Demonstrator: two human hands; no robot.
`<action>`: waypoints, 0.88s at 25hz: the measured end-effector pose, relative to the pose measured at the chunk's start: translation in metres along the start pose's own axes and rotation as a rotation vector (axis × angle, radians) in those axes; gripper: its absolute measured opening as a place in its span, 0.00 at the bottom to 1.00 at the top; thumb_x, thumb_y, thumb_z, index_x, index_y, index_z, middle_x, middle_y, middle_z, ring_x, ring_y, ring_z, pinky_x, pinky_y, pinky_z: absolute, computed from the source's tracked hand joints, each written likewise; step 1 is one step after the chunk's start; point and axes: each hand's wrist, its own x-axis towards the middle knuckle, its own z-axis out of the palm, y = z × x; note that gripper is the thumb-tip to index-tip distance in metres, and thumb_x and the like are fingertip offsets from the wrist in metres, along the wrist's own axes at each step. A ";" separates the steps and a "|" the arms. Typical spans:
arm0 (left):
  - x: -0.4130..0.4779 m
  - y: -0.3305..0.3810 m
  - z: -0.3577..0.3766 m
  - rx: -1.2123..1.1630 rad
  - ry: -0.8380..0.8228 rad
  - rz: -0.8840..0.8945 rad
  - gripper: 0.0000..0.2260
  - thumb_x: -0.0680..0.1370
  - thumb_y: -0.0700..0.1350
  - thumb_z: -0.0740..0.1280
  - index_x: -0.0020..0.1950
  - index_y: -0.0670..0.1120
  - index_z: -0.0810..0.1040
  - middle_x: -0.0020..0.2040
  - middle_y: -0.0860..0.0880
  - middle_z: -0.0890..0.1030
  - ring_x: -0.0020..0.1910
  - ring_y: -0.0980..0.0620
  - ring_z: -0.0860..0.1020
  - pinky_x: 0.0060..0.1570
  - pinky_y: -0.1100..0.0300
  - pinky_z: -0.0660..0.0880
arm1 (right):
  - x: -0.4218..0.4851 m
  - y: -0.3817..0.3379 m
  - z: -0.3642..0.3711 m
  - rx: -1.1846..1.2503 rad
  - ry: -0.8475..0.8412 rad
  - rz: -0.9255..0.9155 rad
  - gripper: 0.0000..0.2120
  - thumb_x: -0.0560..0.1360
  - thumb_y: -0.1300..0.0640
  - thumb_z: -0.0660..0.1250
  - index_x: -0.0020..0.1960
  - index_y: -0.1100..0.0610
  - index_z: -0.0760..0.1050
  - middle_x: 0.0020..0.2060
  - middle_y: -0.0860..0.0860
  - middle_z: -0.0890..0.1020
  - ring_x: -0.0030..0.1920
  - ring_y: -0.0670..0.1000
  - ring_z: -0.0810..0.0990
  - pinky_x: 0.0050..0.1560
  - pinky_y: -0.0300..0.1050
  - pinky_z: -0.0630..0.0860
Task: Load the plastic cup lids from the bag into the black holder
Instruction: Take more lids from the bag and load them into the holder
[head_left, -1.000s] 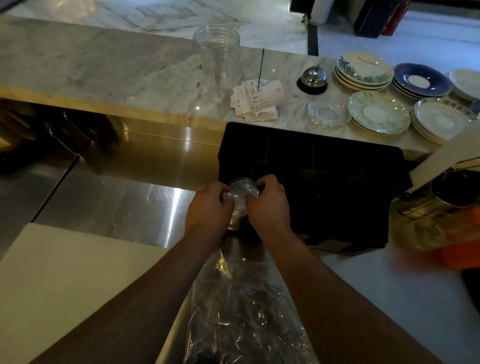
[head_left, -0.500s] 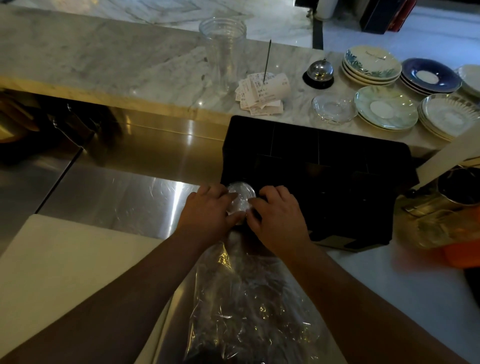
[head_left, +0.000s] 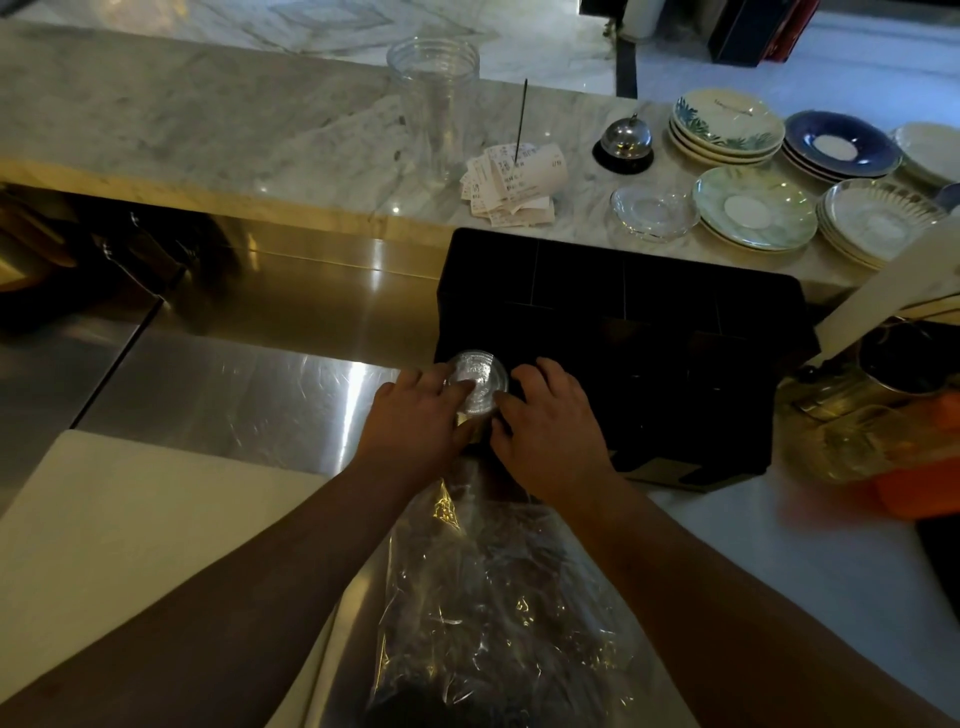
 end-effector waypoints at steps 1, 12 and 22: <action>-0.003 0.000 0.000 -0.012 0.010 0.006 0.26 0.79 0.61 0.64 0.75 0.51 0.74 0.75 0.45 0.74 0.68 0.41 0.74 0.59 0.46 0.74 | -0.001 -0.001 -0.001 -0.003 -0.006 0.002 0.18 0.78 0.46 0.63 0.61 0.55 0.82 0.63 0.56 0.78 0.71 0.61 0.69 0.70 0.60 0.69; -0.101 0.016 0.012 -0.152 0.009 0.083 0.24 0.76 0.59 0.67 0.68 0.50 0.79 0.71 0.45 0.78 0.69 0.42 0.76 0.66 0.44 0.73 | -0.100 -0.013 0.001 0.118 -0.065 0.050 0.27 0.76 0.44 0.67 0.73 0.54 0.72 0.69 0.56 0.77 0.71 0.60 0.73 0.70 0.57 0.69; -0.087 0.036 0.044 0.277 -0.520 0.112 0.56 0.61 0.76 0.72 0.82 0.56 0.54 0.78 0.46 0.68 0.75 0.40 0.67 0.70 0.39 0.64 | -0.238 -0.001 -0.001 0.109 -0.092 0.281 0.26 0.77 0.42 0.60 0.70 0.55 0.75 0.65 0.56 0.79 0.65 0.59 0.76 0.63 0.56 0.74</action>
